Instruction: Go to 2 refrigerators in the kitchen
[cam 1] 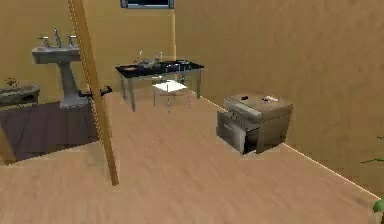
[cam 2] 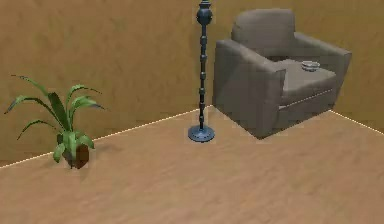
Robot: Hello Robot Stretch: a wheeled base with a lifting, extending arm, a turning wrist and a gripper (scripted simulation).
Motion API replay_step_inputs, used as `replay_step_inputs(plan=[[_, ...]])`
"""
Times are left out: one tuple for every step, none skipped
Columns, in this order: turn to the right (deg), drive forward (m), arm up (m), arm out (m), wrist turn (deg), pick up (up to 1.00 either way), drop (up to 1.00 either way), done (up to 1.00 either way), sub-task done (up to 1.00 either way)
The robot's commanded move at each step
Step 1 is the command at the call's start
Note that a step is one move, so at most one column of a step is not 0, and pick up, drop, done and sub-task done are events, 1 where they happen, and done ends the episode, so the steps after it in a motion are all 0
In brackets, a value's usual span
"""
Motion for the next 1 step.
replay_step_inputs(plan=[[45.0,0.0,0.0,0.0,0.0,0.0,0.0,0.0,0.0]])
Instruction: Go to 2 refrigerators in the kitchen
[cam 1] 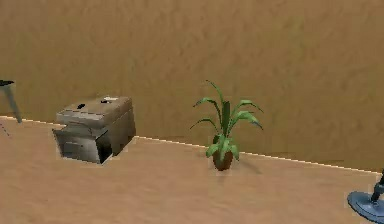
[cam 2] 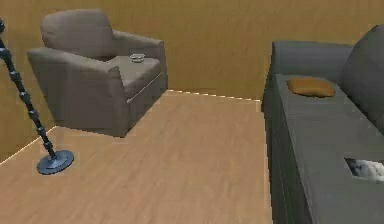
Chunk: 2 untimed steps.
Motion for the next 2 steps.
replay_step_inputs(plan=[[12.0,0.0,0.0,0.0,0.0,0.0,0.0,0.0,0.0],[0.0,0.05,0.0,0.0,0.0,0.0,0.0,0.0,0.0]])
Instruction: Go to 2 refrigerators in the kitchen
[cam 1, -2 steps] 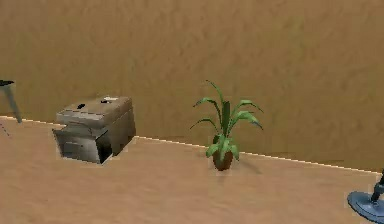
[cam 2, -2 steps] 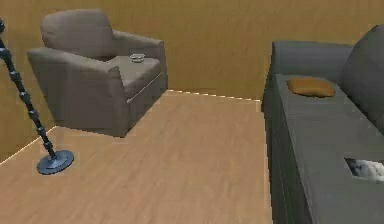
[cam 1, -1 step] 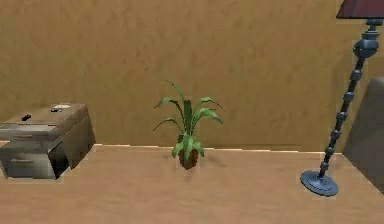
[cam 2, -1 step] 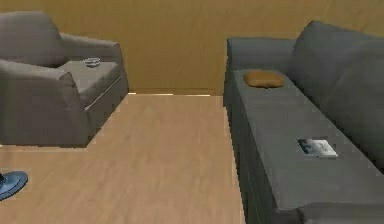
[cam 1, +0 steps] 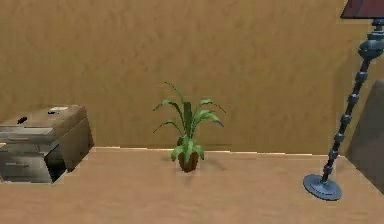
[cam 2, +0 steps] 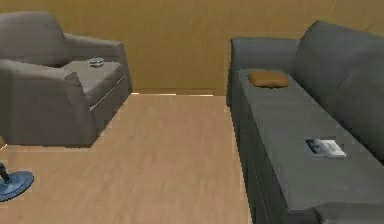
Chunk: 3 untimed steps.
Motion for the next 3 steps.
replay_step_inputs(plan=[[-45.0,0.0,0.0,0.0,0.0,0.0,0.0,0.0,0.0],[-42.0,0.0,0.0,0.0,0.0,0.0,0.0,0.0,0.0],[0.0,1.0,0.0,0.0,0.0,0.0,0.0,0.0,0.0]])
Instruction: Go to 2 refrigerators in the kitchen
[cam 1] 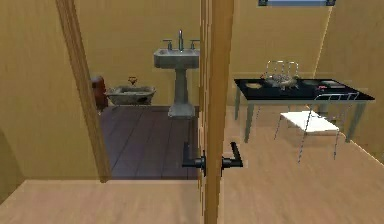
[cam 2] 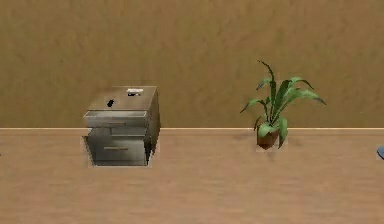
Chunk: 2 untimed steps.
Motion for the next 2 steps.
replay_step_inputs(plan=[[-6.0,0.0,0.0,0.0,0.0,0.0,0.0,0.0,0.0],[0.0,0.35,0.0,0.0,0.0,0.0,0.0,0.0,0.0]])
